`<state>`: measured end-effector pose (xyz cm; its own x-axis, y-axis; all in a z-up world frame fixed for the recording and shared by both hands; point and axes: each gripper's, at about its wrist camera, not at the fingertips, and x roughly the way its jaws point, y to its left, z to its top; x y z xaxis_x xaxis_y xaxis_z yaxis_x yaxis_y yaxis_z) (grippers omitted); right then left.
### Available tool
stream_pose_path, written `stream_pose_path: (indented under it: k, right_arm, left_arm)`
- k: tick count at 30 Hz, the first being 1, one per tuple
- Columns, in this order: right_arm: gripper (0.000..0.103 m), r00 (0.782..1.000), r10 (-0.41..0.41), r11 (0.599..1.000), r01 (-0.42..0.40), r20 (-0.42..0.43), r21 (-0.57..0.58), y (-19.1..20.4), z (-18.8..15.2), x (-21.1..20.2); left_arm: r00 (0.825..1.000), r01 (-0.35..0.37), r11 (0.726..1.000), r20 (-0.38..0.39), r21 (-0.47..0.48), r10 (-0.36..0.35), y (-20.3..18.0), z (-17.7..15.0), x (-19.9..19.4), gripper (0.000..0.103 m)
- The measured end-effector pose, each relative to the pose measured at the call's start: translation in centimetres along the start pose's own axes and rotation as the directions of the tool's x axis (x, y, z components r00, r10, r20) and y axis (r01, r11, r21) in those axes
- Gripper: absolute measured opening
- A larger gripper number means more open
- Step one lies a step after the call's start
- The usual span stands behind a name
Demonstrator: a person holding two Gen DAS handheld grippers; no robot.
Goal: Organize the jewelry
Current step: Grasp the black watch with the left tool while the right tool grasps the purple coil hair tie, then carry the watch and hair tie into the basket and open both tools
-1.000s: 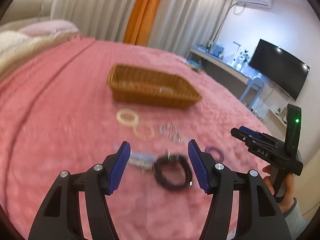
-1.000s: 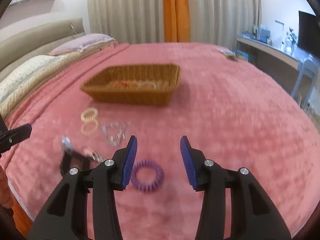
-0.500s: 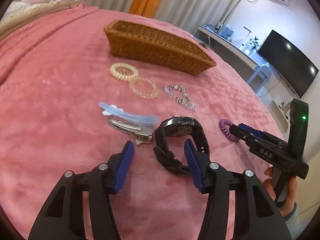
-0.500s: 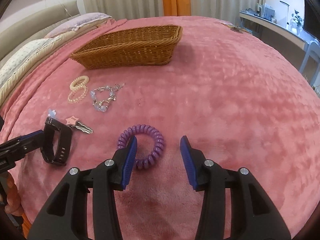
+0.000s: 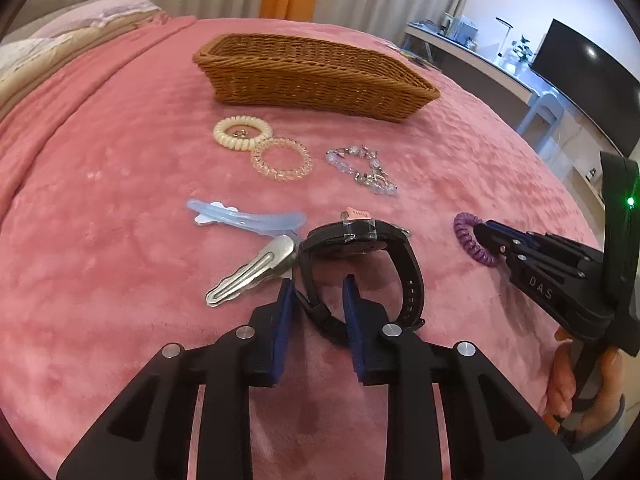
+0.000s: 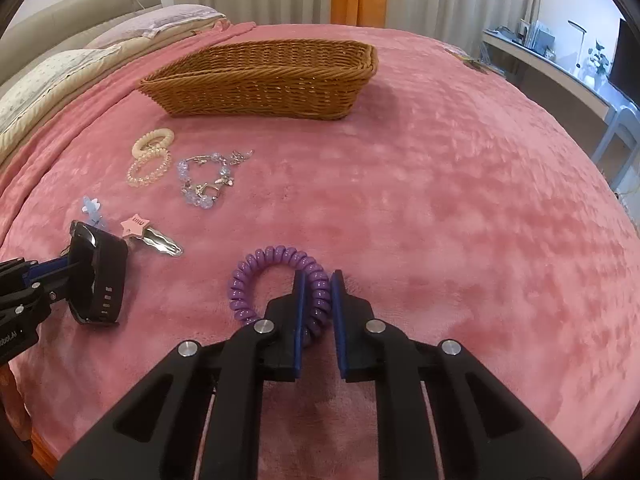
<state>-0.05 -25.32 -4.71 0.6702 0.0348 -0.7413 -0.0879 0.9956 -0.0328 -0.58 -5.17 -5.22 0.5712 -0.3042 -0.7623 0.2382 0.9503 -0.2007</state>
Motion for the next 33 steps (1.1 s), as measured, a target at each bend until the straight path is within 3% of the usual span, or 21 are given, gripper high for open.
stream_pose_path:
  k: [6, 18, 22, 27, 33]
  right_arm:
    - [0.009, 0.999, 0.017, 1.0, -0.018, 0.036, 0.016, 0.0, -0.2, -1.1]
    - [0.009, 0.988, 0.049, 0.997, -0.057, 0.149, 0.048, -0.5, 2.3, -5.1]
    - [0.009, 0.981, 0.057, 0.996, -0.069, 0.184, 0.06, -0.6, 3.5, -6.2]
    - [0.009, 0.962, 0.068, 0.995, -0.086, 0.266, 0.054, -0.6, 7.3, -8.1]
    - [0.009, 0.933, 0.075, 0.994, -0.098, 0.352, 0.048, -0.2, 15.2, -7.8]
  left_arm:
    - [0.999, 0.028, 0.999, 0.037, -0.023, -0.027, 0.6, -0.5, -0.9, 0.009]
    - [0.995, 0.068, 0.997, 0.08, -0.03, -0.065, 0.5, 0.4, -2.0, 0.008]
    - [0.987, 0.098, 0.994, 0.131, -0.043, -0.091, 0.9, 1.4, -3.4, 0.008]
    - [0.968, 0.1, 0.995, 0.235, -0.018, -0.094, 0.9, 5.8, -5.8, 0.008]
    - [0.939, 0.054, 0.998, 0.338, 0.022, -0.059, 0.9, 14.0, -6.0, 0.008]
